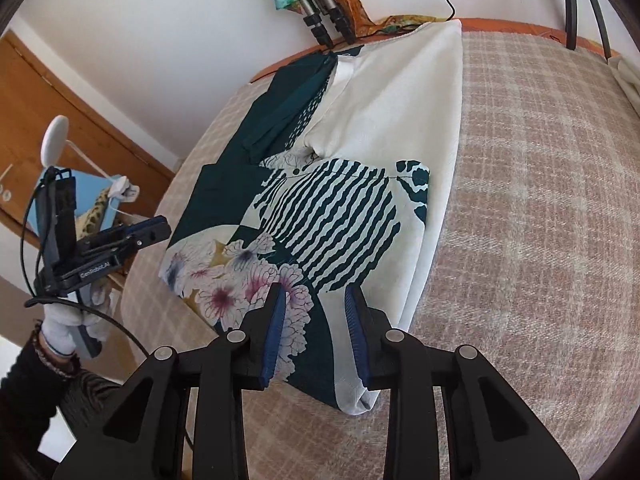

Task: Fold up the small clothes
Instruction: 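Carry the hem over the shirt toward the collar with both tools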

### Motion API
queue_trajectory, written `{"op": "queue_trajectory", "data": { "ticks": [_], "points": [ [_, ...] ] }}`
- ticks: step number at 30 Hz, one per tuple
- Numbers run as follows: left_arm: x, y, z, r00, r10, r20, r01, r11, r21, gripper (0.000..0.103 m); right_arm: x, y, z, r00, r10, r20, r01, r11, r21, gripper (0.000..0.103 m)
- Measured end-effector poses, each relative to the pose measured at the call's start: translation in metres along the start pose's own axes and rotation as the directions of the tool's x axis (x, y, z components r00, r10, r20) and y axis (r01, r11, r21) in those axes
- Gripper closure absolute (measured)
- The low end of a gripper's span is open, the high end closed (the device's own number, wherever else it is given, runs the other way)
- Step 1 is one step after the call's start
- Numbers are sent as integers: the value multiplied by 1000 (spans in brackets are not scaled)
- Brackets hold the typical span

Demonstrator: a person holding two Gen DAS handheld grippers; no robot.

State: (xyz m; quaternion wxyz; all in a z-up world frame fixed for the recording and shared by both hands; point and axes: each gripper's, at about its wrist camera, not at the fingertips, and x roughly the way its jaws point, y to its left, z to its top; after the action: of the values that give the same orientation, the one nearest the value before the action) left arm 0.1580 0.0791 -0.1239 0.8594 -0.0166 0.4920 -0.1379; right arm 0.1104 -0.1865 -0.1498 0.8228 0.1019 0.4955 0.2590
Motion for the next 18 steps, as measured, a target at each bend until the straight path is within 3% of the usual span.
{"op": "queue_trajectory", "data": {
  "ticks": [5,11,18],
  "points": [
    [17,7,5,999,29,-18,-30,999,-21,77,7,-8,9,998,-64,12,64,997,45,74],
    [10,16,16,997,66,28,-65,997,-33,76,-2,-16,13,986,-167,11,166,984,72,75],
    [4,27,49,995,57,80,-53,997,-49,67,-32,-29,31,985,-144,91,133,984,117,74]
  ]
}}
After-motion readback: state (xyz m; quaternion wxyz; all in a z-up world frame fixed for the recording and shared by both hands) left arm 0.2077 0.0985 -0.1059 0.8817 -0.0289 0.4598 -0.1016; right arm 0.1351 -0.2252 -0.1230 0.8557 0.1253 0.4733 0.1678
